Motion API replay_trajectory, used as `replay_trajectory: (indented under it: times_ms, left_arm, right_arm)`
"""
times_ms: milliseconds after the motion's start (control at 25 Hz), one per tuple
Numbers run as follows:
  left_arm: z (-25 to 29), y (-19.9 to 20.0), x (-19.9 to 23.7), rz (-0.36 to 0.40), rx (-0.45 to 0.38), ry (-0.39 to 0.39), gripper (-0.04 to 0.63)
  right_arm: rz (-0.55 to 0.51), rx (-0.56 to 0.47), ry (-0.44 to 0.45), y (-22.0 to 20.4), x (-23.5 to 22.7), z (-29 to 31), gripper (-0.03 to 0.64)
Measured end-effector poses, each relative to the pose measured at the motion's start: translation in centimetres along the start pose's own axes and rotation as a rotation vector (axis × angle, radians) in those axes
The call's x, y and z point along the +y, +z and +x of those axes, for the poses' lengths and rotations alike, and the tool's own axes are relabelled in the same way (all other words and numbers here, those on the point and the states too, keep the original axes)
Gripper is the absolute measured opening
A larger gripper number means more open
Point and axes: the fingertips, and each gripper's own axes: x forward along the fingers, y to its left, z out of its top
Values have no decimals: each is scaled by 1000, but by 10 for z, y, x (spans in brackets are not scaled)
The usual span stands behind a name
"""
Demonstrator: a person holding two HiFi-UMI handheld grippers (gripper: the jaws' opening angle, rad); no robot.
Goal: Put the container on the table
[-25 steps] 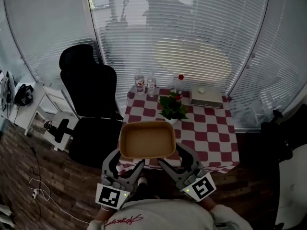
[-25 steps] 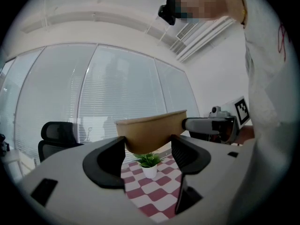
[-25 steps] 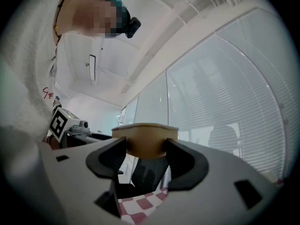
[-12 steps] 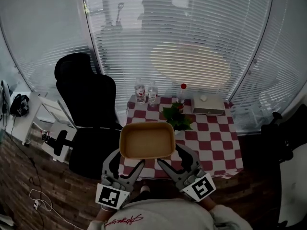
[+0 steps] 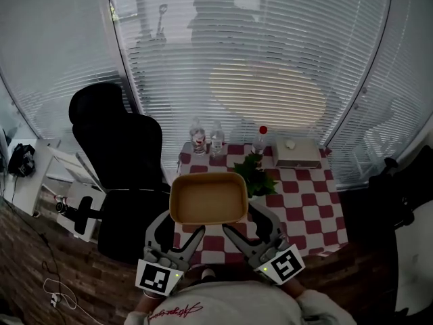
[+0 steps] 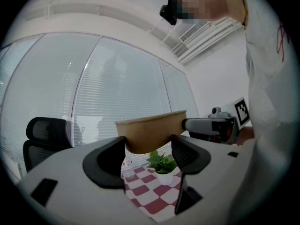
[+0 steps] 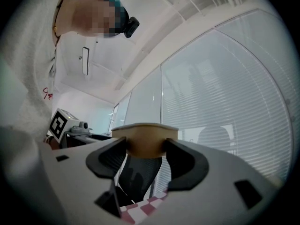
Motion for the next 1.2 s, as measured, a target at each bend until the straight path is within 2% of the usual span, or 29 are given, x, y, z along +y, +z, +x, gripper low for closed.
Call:
replay_trajectory:
  times_ms: [560,920,1200]
  left_arm:
    - [26,-13,41,7,13,-69,308]
    - [27,-11,49,22,2,-87,308]
    - [24,-19,47,15,11,-86,308]
  right_arm:
    - [6,5,-70,-19,-15,38,261]
    - [-10,-18,-93,-19,-17,43,261]
    - [-11,19,-80,-24,-12,42,261]
